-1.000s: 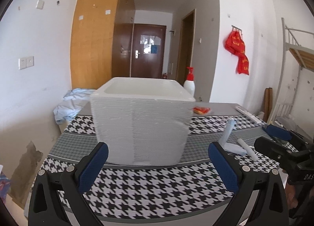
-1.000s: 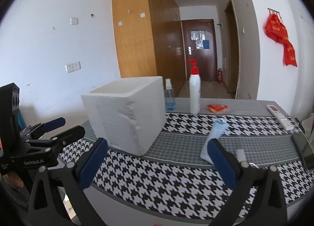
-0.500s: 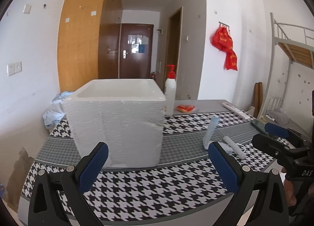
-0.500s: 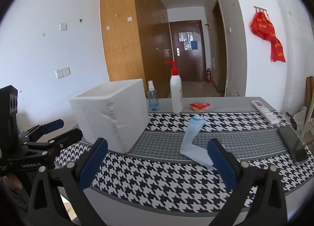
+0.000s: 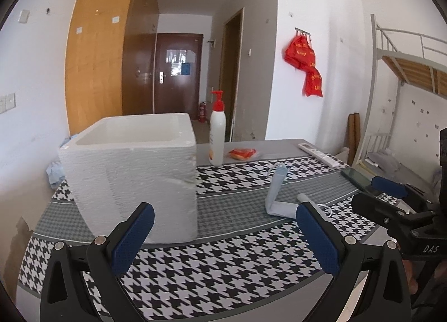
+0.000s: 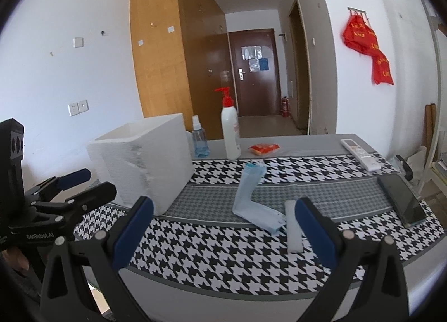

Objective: Organize soft objects
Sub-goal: 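Bring both tools over the blue-and-white mask packet and white stick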

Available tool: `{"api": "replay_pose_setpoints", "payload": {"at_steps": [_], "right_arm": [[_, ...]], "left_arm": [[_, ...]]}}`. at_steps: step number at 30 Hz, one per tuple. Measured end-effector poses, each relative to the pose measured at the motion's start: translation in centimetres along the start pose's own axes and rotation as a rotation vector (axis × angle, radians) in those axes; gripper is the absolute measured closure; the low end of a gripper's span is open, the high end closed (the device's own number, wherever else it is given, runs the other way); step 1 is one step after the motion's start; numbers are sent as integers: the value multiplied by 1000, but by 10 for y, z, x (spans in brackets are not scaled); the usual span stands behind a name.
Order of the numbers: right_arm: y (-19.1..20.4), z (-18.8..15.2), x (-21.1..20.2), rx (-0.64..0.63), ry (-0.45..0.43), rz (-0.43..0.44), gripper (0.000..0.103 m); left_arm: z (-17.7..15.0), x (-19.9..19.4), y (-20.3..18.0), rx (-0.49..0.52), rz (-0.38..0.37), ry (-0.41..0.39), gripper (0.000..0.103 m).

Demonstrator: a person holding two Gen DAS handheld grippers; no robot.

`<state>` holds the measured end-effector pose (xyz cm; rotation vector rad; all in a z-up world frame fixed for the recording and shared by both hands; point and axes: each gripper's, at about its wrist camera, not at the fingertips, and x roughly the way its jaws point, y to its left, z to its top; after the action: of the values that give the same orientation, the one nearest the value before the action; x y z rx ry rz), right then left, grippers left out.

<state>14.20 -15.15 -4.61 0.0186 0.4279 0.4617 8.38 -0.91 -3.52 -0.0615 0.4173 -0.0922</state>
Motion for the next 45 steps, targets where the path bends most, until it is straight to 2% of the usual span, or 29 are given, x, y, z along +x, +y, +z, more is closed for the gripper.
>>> {"api": "replay_pose_setpoints", "payload": {"at_steps": [5, 17, 45], "right_arm": [[-7, -2, -2, -2, 6, -49, 1], [-23, -7, -5, 19, 20, -101, 1], [-65, -15, 23, 81, 67, -134, 1]], "left_arm": [[0, 6, -7, 14, -28, 9, 1], [6, 19, -30, 58, -90, 25, 1], [16, 87, -63, 112, -94, 142, 1]]}}
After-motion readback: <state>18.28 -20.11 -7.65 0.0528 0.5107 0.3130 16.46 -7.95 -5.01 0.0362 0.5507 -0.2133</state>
